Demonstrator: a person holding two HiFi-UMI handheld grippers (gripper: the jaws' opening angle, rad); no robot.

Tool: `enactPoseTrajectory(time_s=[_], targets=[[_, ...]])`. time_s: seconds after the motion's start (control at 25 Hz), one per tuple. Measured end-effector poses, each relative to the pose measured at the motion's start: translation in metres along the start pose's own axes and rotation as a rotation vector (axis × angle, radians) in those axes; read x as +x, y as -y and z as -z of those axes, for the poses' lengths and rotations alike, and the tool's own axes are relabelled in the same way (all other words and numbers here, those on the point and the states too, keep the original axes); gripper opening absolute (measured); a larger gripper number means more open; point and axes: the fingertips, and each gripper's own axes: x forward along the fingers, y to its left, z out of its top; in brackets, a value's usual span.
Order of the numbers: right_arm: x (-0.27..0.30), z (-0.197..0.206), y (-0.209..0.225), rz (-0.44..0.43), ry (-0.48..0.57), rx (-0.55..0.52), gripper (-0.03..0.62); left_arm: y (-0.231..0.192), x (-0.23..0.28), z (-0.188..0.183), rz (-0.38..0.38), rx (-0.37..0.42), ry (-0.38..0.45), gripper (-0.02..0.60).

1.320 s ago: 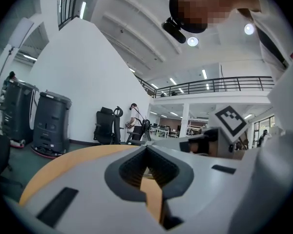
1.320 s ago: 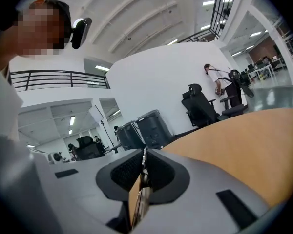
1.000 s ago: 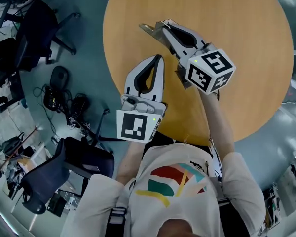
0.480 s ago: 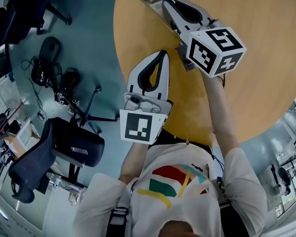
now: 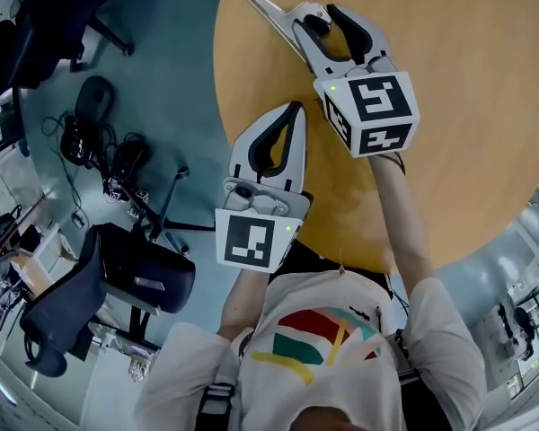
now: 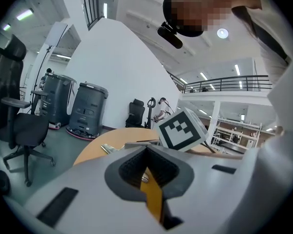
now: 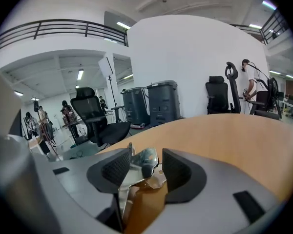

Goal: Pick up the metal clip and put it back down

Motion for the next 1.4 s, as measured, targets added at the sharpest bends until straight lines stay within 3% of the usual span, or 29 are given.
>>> enactPoseTrajectory(time_s=[0.16,0.28,0.48,0.6,0.76,0.88,1.08,1.24,1.4], targets=[[-0.025,-0.033,0.002,0.003,0.083,0.019,0.184,0.017,-0.004,-0.02,0.054,0.018,0.019,0.043],[-0.064,-0.062,0.012,0.061,0.169,0.058,0.184,0.034,-0.008,-0.042,0.106,0.052,0.045,0.043],[-0.202,-0.112,0.032,0.105,0.31,0.063,0.183,0.107,-0.017,-0.088,0.256,0.191,0.09,0.043],[-0.311,-0.117,0.046,0.231,0.385,0.057,0.176,0.176,-0.03,-0.1,0.376,0.229,0.103,0.043],[-0.445,-0.087,0.055,0.482,0.49,0.124,0.064,0.277,-0.046,-0.097,0.587,0.29,0.079,0.043],[-0.508,-0.048,0.059,0.557,0.549,0.237,0.043,0.338,-0.048,-0.081,0.681,0.321,0.041,0.043],[-0.592,0.016,0.052,0.673,0.534,0.351,0.032,0.414,-0.074,-0.052,0.769,0.351,-0.024,0.043],[-0.631,0.044,0.044,0.783,0.473,0.276,0.014,0.43,-0.084,-0.038,0.792,0.404,-0.041,0.043],[-0.65,0.043,0.04,0.797,0.478,0.237,0.014,0.435,-0.093,-0.038,0.79,0.418,-0.025,0.043]])
